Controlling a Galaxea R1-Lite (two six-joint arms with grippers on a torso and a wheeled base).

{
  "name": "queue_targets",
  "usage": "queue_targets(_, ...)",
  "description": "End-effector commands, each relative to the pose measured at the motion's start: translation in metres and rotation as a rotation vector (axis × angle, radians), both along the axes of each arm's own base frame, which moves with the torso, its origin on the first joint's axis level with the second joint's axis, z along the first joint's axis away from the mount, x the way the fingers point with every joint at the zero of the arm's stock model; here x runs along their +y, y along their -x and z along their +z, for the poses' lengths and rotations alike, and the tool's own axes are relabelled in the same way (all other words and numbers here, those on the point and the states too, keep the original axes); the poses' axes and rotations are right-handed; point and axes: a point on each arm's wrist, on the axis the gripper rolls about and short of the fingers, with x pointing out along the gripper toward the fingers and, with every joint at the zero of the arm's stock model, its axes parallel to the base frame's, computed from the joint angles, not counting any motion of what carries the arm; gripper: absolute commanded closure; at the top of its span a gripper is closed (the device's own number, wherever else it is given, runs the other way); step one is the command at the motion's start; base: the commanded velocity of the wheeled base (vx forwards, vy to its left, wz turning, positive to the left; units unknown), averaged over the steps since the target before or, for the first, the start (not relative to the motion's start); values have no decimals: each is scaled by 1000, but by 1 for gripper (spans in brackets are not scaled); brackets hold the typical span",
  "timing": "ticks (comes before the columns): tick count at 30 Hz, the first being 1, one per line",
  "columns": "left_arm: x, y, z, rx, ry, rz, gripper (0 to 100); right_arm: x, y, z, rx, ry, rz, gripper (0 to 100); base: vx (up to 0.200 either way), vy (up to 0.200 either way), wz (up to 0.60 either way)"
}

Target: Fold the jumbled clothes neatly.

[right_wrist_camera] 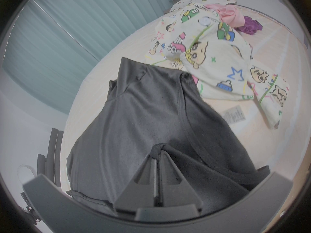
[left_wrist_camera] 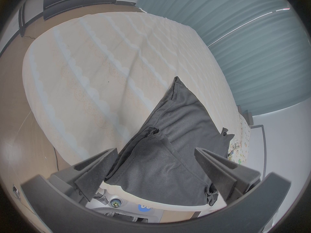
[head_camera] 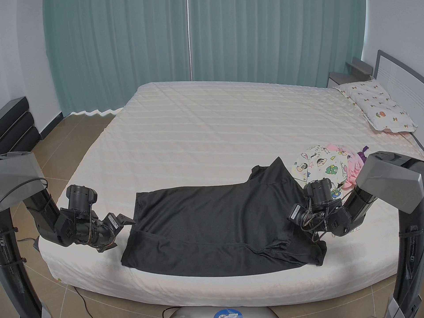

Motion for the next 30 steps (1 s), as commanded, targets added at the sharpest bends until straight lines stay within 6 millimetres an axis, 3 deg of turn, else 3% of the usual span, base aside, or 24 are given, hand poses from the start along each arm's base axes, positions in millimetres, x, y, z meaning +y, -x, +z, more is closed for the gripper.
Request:
queue_targets(1, 0, 0, 0, 0, 0, 0, 0, -9, -4, 18, -47, -14, -25, 100, 0, 0, 0)
queue_targets(6, 0, 0, 0, 0, 0, -1, 0, -21, -9, 27, -75, -21, -57, 100, 0, 0, 0)
queue_targets(15, 0, 0, 0, 0, 0, -1, 0, -22, -11, 38, -107, -33, -59, 100, 0, 0, 0)
queue_targets(20, 0, 0, 0, 0, 0, -1, 0, -22, 2, 55, -118, -44, -43, 100, 0, 0, 0)
queue_targets(30, 0, 0, 0, 0, 0, -1, 0, -33, 62, 77, -47, -80, 21, 100, 0, 0, 0)
